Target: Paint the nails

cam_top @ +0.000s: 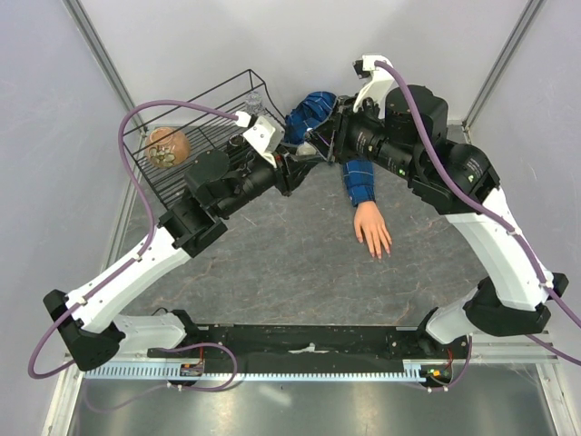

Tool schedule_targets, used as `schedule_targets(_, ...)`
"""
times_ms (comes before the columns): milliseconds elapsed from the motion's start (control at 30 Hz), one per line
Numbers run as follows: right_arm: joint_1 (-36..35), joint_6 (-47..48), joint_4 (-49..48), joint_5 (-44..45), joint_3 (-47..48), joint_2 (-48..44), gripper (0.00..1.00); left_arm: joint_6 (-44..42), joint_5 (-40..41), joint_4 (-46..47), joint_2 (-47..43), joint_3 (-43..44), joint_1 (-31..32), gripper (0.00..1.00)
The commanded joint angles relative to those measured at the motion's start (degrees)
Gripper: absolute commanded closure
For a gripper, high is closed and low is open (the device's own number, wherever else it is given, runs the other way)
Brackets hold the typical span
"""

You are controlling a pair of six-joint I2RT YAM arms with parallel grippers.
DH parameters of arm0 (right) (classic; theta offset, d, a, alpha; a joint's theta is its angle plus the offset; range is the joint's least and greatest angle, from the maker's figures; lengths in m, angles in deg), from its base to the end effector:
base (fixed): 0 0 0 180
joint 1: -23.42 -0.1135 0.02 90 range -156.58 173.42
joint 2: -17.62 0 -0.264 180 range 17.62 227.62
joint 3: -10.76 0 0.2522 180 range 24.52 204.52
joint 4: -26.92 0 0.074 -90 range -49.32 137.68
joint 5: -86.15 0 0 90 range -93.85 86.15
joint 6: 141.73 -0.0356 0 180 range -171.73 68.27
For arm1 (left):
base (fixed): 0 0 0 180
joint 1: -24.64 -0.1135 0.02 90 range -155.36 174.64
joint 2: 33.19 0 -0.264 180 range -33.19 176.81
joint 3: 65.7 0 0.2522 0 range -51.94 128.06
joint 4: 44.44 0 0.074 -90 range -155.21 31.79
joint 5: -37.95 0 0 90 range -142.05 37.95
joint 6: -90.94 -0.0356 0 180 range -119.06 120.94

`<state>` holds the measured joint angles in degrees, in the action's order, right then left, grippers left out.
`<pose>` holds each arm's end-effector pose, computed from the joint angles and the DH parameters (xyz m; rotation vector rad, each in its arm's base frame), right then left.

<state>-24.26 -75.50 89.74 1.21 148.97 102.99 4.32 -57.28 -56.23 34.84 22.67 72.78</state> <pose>0.1766 0.1893 0.5587 -0.3106 1.7925 0.8258 0.1750 -0.2002 0.4623 0.6316 1.3292 -0.8023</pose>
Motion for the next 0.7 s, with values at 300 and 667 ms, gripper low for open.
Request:
schedule_targets(300, -0.22, 13.83, -9.85, -34.46, -12.09, -8.61, 1.00, 16.28, -33.28, 14.96, -8.51, -6.65, -4.80, 0.98)
schedule_targets(667, 0.04, 8.74, -21.11, -57.72, -18.80, -11.44, 1.00, 42.29, -58.60, 33.02, -5.88, -5.54, -13.16, 0.98)
